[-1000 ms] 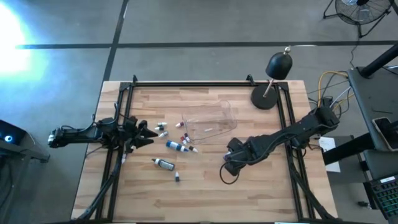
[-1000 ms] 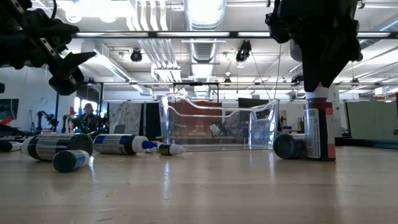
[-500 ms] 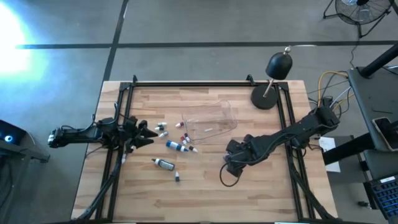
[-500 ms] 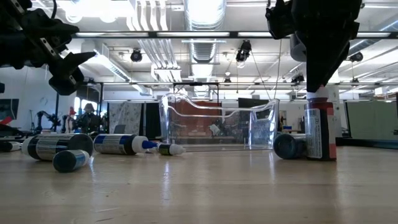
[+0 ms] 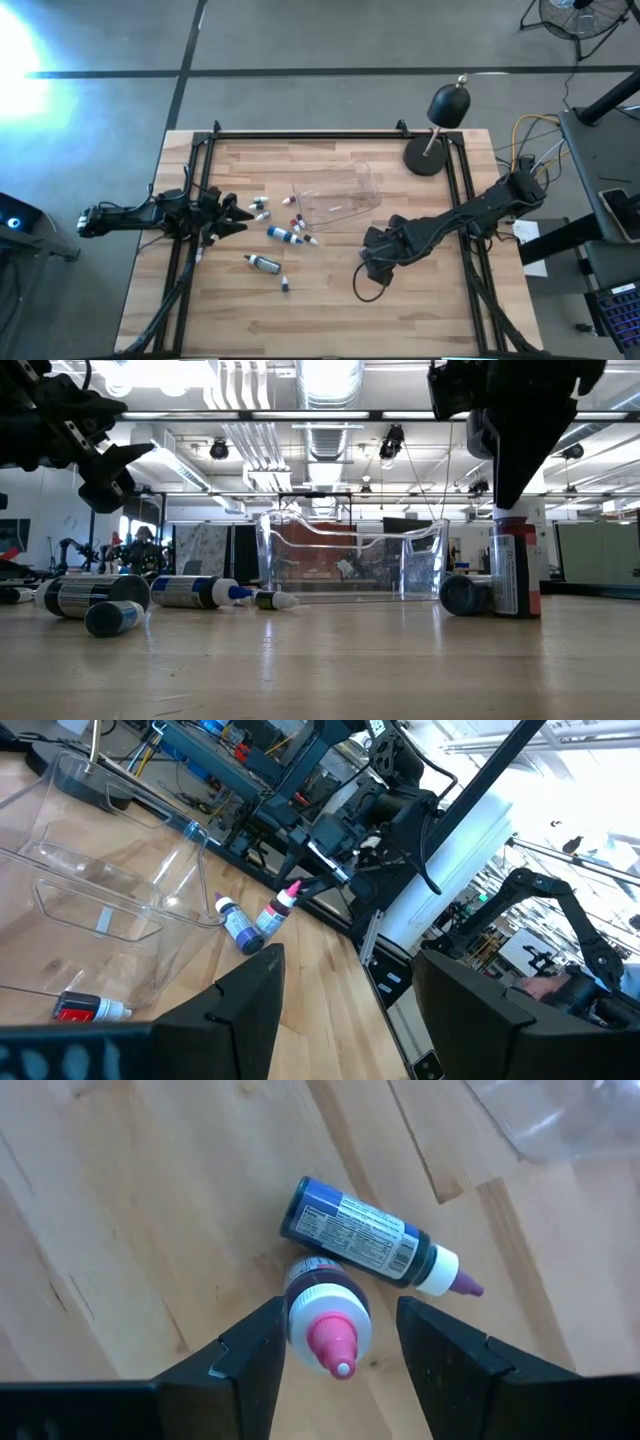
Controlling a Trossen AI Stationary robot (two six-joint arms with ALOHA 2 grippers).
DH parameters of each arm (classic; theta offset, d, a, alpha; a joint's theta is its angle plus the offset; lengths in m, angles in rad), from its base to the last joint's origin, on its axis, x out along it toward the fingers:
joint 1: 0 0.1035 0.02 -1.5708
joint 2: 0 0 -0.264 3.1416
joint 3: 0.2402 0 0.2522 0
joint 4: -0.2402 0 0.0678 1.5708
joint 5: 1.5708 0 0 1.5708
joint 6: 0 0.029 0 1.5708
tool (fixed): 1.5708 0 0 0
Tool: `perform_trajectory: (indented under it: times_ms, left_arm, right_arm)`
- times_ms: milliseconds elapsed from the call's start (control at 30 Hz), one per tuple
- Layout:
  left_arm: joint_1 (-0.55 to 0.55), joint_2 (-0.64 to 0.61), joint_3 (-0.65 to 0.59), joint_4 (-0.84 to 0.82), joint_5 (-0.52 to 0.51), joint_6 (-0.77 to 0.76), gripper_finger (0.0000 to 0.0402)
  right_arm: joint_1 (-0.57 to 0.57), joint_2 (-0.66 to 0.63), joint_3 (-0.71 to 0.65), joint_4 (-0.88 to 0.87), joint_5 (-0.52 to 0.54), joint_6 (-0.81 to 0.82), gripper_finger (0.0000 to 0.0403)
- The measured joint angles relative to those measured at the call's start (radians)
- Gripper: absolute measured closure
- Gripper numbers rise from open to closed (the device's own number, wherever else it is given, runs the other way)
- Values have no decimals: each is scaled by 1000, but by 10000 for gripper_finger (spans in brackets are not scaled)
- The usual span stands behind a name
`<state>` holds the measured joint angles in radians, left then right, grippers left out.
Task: Pick & Place food coloring
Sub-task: Put the large pink food coloring bottle into the transparent container
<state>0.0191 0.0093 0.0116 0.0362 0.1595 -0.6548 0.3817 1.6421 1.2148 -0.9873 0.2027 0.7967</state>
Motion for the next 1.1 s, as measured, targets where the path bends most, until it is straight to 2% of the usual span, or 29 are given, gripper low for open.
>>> perform_trajectory:
  times_ms: [233,433,667,1100]
  left_arm:
    - [0,0,0,0,0,0,205]
    - [0,0,0,0,0,0,205]
    - [0,0,0,0,0,0,205]
    - [0,0,0,0,0,0,205]
  right_arm:
    - [0,0,0,1,1,-226,220]
    - [-7,-5,-12,1,-22,-319,218]
    - [-19,-12,-57,21,-90,-348,218]
    - [-18,-13,-35,36,-73,-344,218]
